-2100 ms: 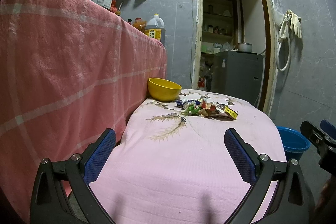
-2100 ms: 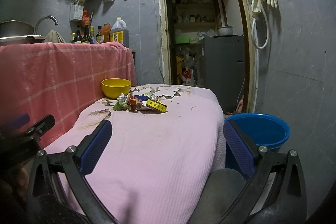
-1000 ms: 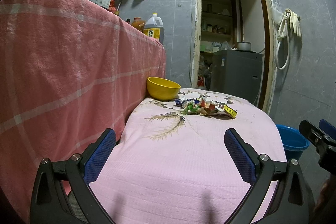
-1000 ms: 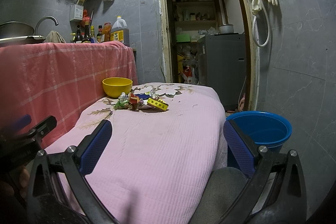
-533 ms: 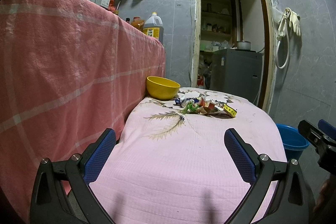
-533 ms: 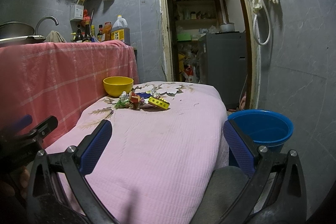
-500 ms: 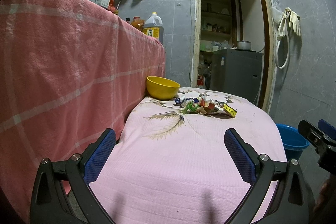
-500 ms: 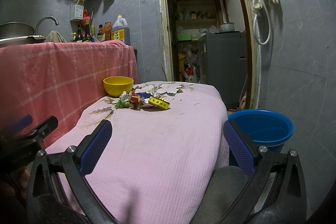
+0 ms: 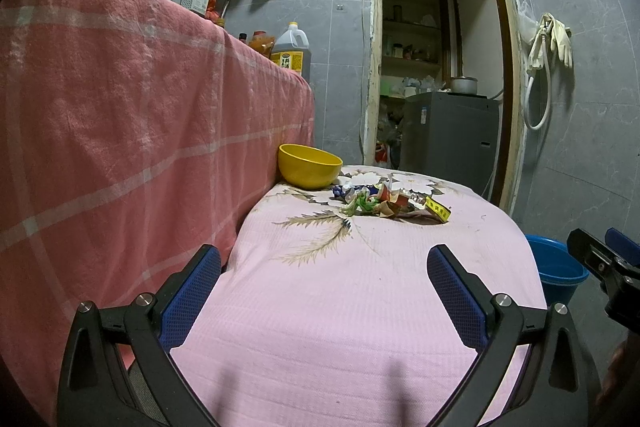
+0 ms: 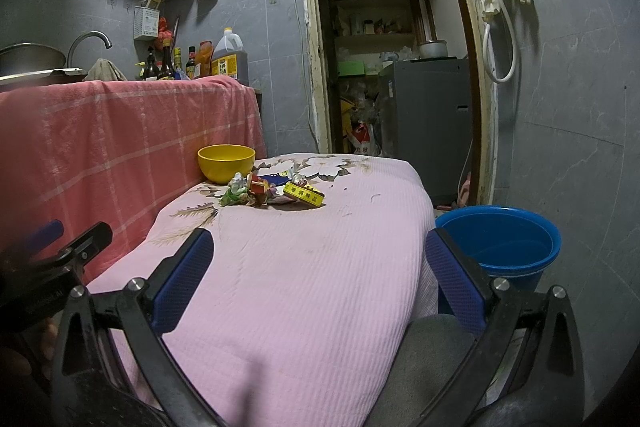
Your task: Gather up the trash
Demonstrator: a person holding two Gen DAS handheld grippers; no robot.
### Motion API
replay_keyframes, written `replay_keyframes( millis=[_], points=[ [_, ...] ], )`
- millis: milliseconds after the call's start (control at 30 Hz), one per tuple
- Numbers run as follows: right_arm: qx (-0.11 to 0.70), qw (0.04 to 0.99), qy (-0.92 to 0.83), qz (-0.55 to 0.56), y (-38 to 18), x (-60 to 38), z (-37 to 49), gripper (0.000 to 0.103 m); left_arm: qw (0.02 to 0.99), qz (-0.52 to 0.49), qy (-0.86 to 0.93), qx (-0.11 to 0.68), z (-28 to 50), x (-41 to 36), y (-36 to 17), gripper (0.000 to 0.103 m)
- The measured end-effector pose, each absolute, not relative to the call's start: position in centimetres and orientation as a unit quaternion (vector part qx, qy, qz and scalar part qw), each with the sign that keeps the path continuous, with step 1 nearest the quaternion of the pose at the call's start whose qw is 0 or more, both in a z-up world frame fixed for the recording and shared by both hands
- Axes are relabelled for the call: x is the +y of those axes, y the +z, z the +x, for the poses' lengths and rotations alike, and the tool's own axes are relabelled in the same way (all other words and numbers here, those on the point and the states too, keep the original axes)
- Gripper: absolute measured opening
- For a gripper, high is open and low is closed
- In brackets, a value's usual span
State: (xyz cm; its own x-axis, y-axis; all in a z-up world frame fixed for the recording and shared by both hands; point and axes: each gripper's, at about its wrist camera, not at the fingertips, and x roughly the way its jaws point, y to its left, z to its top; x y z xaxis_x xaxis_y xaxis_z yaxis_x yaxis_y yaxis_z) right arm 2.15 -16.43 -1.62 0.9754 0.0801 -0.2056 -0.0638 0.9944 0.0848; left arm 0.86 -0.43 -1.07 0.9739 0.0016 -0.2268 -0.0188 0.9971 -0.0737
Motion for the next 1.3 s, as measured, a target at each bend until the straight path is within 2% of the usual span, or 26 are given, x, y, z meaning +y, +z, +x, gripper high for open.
replay_keyframes(
  millis=[400, 967, 1133, 1300],
  points=[
    [0.099, 0.994, 0.039, 0.036, -1.6, -15.8, 2.2, 0.103, 0.992, -0.041, 0.012, 0.117, 1.4, -1.2, -2.3, 0.101],
    [0.036, 0.997, 0.067, 0.023, 3.9, -16.5, 9.6, 0.103, 0.995, -0.016, 0.026, 0.096, 9.2, -0.9, 3.6, 0.101],
    [0.046, 0.997, 0.061, 0.027, 4.5, -17.7, 13.4, 0.103, 0.993, -0.017, 0.01, 0.119, 13.7, -0.4, 4.1, 0.101],
    [0.102, 0.992, 0.069, 0.036, 4.0, -18.4, 18.3, 0.103, 0.983, -0.019, -0.009, 0.181, 18.3, 0.2, 3.2, 0.101]
  ],
)
